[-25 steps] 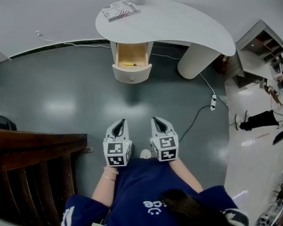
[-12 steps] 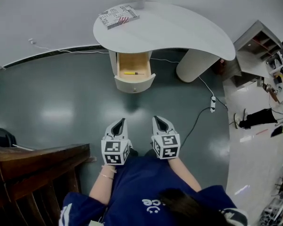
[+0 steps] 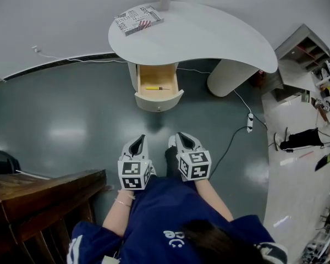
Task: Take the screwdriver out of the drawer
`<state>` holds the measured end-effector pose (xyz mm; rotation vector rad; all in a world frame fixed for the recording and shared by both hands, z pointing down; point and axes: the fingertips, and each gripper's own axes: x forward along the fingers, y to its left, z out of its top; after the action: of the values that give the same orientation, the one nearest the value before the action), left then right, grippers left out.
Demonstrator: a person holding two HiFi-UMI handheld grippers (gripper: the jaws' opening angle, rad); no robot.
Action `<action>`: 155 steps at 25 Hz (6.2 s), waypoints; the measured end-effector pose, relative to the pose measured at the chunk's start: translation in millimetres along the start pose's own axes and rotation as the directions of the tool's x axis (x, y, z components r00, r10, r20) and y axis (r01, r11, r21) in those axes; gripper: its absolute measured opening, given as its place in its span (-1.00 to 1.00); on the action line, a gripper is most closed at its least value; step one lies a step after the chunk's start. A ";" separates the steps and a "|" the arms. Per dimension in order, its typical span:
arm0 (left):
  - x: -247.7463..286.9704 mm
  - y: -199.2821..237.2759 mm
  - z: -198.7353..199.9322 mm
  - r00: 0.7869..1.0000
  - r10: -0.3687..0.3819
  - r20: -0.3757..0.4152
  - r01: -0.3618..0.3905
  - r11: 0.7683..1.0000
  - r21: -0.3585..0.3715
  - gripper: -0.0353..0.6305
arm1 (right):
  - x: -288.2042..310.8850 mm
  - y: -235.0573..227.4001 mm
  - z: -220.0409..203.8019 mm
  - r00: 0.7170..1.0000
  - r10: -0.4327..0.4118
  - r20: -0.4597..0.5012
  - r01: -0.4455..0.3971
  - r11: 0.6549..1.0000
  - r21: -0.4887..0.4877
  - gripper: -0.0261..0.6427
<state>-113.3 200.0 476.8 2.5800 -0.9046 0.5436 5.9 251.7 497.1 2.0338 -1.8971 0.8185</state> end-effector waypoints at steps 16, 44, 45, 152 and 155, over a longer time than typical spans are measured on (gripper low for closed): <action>101.3 19.7 52.7 0.984 0.173 -0.038 -0.175 0.984 -0.045 -0.88 | 110.9 -55.5 66.0 0.967 0.231 -0.109 -0.242 0.964 -0.109 -0.90; 189.9 58.9 93.5 0.959 0.272 -0.086 -0.280 0.954 -0.111 -0.88 | 197.5 -101.1 119.5 0.928 0.303 -0.215 -0.342 0.924 -0.172 -0.89; 192.6 63.9 93.6 0.960 0.264 -0.089 -0.274 0.955 -0.113 -0.88 | 202.4 -97.7 121.1 0.927 0.300 -0.223 -0.342 0.922 -0.181 -0.88; 196.0 168.9 34.2 0.864 0.345 -0.366 -0.447 0.861 -0.243 -0.88 | 372.0 -60.5 -25.8 0.536 0.006 -0.844 -0.779 0.388 -0.492 -0.69; 200.1 171.8 39.0 0.872 0.338 -0.355 -0.436 0.865 -0.247 -0.88 | 365.3 -58.5 -13.9 0.548 0.024 -0.836 -0.773 0.397 -0.495 -0.69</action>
<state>-71.1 -46.3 569.7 1.9575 -1.2950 0.8001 59.2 -39.3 719.8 0.3967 -1.7477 0.4666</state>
